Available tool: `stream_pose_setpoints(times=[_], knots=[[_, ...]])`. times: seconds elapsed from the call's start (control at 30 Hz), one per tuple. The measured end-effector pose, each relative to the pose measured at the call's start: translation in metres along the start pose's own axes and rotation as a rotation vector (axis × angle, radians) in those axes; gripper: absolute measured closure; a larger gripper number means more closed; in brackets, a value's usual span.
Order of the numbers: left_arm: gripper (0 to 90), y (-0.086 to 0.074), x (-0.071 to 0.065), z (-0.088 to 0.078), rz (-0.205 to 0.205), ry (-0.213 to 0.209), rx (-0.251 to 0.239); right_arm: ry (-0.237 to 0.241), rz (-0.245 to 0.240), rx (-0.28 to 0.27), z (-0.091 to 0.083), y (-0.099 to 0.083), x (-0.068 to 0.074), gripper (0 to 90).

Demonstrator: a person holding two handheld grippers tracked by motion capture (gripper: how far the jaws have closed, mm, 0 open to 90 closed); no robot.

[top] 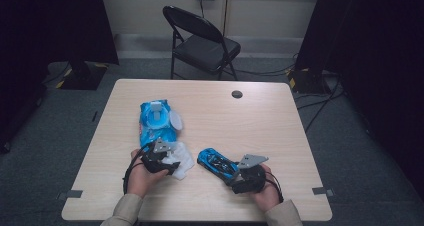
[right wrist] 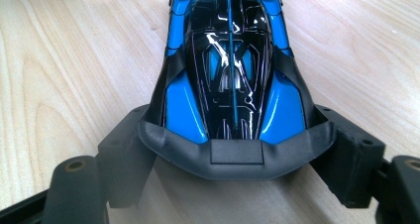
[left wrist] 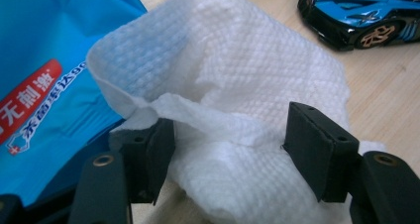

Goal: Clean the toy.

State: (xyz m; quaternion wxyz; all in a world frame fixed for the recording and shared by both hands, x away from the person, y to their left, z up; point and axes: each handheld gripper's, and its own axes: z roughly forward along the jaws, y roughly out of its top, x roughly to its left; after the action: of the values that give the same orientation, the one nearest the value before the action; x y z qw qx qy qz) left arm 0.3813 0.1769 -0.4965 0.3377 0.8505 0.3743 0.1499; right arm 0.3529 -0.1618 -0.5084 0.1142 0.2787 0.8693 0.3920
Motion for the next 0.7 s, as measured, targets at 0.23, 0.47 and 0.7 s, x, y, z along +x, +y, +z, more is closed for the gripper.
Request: stream_pose_setpoints(times=[0.23,0.47,0.7], knots=[[49.6,-0.004,-0.002,-0.003,0.009,-0.013,-0.031,0.0,0.0,0.0,0.0,0.0,0.0,24.0],[81.0,-0.004,-0.008,-0.007,-0.086,-0.043,-0.003,0.0,0.0,0.0,0.0,0.0,0.0,24.0],[83.1,0.004,-0.013,-0.014,-0.155,-0.132,-0.027,0.001,0.001,0.0,0.0,0.0,0.0,24.0]])
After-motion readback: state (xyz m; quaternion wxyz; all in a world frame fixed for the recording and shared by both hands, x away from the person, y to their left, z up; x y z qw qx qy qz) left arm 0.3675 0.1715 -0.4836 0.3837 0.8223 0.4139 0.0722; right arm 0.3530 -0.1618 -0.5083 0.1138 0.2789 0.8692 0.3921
